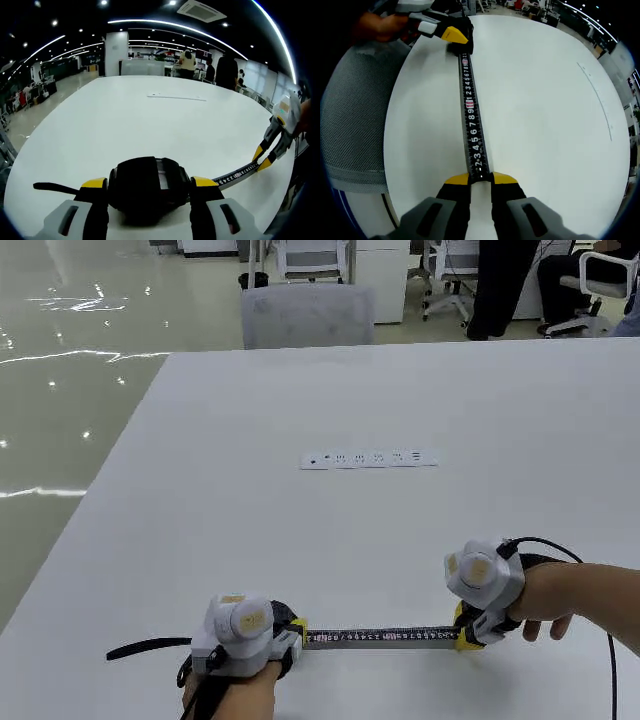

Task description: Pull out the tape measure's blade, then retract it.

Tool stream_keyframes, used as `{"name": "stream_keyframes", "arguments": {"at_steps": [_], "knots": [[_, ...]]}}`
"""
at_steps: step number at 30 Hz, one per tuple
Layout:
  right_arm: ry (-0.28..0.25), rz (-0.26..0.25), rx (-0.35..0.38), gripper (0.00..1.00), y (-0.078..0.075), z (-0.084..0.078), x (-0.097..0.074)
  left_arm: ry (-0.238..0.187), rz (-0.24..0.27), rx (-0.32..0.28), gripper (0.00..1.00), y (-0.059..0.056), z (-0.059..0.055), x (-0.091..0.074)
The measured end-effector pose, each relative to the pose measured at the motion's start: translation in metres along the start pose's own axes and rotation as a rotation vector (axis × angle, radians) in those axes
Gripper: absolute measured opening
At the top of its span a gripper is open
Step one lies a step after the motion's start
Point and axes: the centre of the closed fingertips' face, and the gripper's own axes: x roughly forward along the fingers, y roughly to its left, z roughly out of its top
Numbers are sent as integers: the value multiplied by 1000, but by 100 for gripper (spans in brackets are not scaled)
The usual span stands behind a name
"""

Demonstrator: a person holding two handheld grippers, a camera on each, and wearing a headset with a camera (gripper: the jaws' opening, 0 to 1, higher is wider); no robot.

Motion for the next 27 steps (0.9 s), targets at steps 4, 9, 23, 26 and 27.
{"name": "stream_keyframes", "arguments": {"at_steps": [4,9,23,26,27], "knots": [[-3,1,4,13,0,0,0,-1,0,1,61,0,0,-1],[-2,2,-22,13,2,1,0,5,-9,1,59,1,0,-1],[-57,9,-26,13,4,5,0,17,-40,-4,59,1,-1,-2],[-65,9,-36,13,3,9,2,19,-42,-5,59,1,-2,-1],[-68,10,-33,13,4,11,2,20,-42,-6,59,1,-2,-1]]}}
